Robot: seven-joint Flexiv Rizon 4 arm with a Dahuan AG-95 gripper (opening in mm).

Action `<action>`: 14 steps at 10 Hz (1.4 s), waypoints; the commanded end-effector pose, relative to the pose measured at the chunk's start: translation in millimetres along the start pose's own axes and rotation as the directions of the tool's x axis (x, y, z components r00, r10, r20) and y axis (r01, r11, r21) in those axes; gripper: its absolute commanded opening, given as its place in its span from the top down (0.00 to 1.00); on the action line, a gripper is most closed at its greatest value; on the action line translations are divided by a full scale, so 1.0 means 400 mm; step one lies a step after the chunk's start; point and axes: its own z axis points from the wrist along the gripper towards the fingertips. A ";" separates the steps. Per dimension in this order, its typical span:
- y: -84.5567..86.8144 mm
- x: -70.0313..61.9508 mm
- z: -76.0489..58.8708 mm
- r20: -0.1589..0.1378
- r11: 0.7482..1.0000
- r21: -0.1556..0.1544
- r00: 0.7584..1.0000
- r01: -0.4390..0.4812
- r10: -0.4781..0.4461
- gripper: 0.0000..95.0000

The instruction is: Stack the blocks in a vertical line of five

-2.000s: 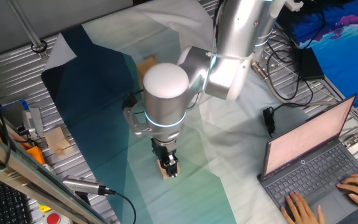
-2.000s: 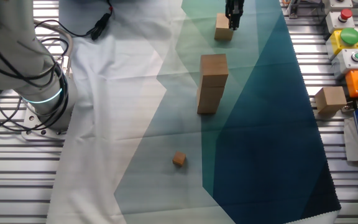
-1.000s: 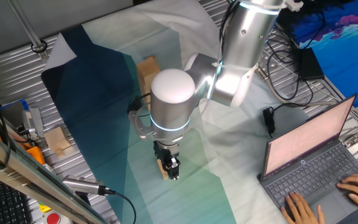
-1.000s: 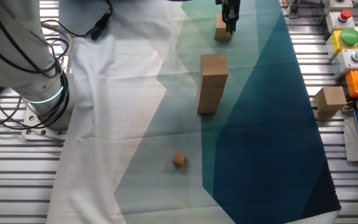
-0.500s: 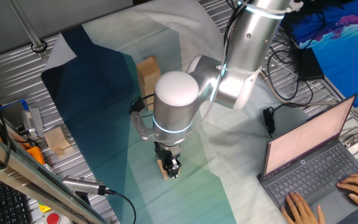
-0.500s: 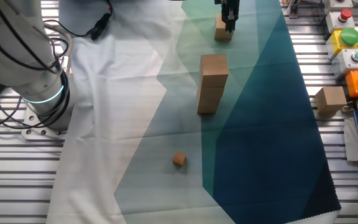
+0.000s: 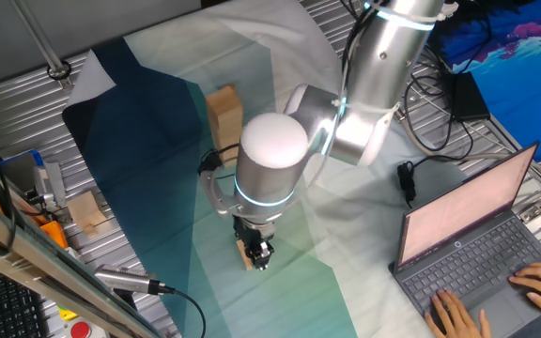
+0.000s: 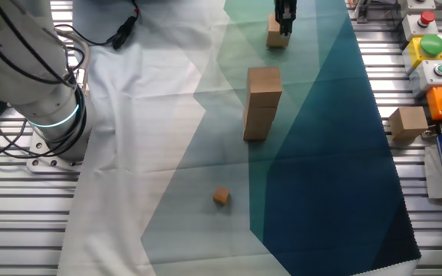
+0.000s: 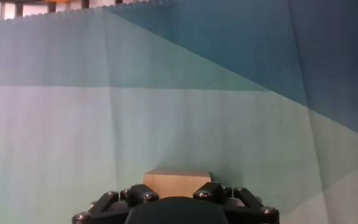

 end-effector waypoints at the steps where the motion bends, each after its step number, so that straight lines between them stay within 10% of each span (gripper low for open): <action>1: -0.002 -0.002 -0.017 0.002 1.000 0.001 1.000 -0.009 0.009 1.00; 14: -0.290 -0.094 -0.457 -0.078 0.993 0.007 0.990 0.118 -0.117 1.00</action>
